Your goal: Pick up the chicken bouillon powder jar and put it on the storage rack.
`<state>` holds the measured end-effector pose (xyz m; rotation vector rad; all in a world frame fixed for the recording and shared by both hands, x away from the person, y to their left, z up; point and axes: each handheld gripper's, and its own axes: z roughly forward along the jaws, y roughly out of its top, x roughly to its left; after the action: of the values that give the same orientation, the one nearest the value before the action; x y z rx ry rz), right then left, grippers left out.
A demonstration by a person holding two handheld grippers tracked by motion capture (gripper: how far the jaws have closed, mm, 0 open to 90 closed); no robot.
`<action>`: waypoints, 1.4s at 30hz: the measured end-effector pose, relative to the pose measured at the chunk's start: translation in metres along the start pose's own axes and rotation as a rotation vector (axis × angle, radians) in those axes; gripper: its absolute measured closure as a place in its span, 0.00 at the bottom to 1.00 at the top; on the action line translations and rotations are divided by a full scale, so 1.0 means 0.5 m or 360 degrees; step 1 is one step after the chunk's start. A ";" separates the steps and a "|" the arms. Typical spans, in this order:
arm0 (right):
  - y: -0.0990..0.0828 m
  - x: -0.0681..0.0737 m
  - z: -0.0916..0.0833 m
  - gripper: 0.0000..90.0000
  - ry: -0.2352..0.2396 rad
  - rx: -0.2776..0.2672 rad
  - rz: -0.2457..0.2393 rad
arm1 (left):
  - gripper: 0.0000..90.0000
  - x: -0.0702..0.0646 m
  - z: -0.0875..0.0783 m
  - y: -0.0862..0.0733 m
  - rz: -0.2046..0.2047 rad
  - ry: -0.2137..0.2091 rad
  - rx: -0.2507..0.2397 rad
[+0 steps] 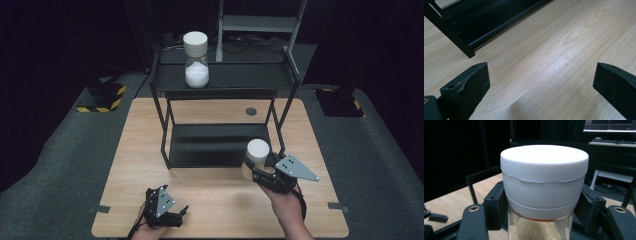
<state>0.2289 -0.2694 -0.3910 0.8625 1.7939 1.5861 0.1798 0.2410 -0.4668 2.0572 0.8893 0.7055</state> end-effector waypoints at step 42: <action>0.191 -0.037 0.063 0.38 -0.0100 -0.0183 -0.0115 | 0.01 0.002 0.001 0.001 0.0014 -0.0013 0.0003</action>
<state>0.2731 -0.2570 -0.2996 0.7773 1.6549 1.5818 0.1807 0.2414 -0.4664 2.0651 0.8774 0.7007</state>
